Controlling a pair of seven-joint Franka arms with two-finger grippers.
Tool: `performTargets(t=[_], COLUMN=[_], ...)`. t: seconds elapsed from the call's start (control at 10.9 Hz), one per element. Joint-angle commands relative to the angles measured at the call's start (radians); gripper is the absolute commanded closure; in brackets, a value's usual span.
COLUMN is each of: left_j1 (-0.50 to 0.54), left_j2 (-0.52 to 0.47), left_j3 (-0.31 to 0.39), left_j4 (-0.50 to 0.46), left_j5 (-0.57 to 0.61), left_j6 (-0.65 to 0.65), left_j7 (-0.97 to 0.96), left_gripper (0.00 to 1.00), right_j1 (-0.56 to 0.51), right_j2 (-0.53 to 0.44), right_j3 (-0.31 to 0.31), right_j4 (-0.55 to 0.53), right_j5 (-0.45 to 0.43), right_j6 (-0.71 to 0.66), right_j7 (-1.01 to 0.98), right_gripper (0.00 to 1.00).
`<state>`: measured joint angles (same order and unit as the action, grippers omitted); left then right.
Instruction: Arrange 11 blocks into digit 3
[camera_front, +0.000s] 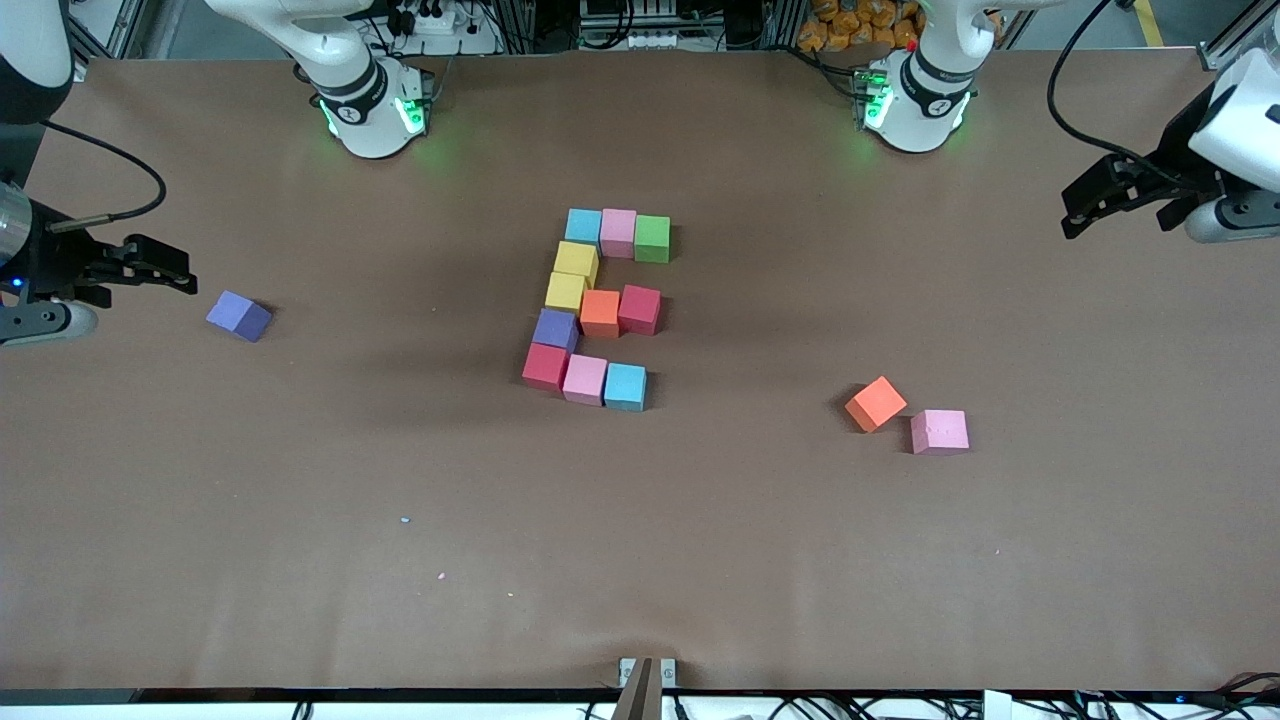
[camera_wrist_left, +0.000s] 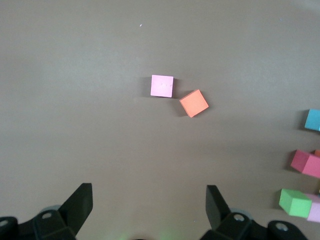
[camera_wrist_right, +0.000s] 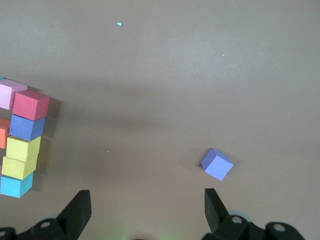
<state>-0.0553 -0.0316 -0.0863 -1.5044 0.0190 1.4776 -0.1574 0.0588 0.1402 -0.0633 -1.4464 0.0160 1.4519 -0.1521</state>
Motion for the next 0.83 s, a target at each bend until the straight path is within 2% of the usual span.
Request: performTargets(t=[0.0,0.74], left_j1=[-0.011,-0.023], left_j2=[-0.005,0.006], left_j3=[0.011,0.003], left_j4=[0.019,0.016], left_j5=[-0.02,-0.014], left_j6=[-0.022,-0.02], left_j7=[0.087,0.078], left_gripper=[0.0,0.0], right_j1=[0.001,0.003], right_j2=[0.007,0.009], right_j3=[-0.003,-0.003], right_j4=[0.026,0.034], right_j5=[0.004,0.007], right_j6=[-0.007,-0.007], right_j7=[-0.009,0.0], right_gripper=[0.0,0.0])
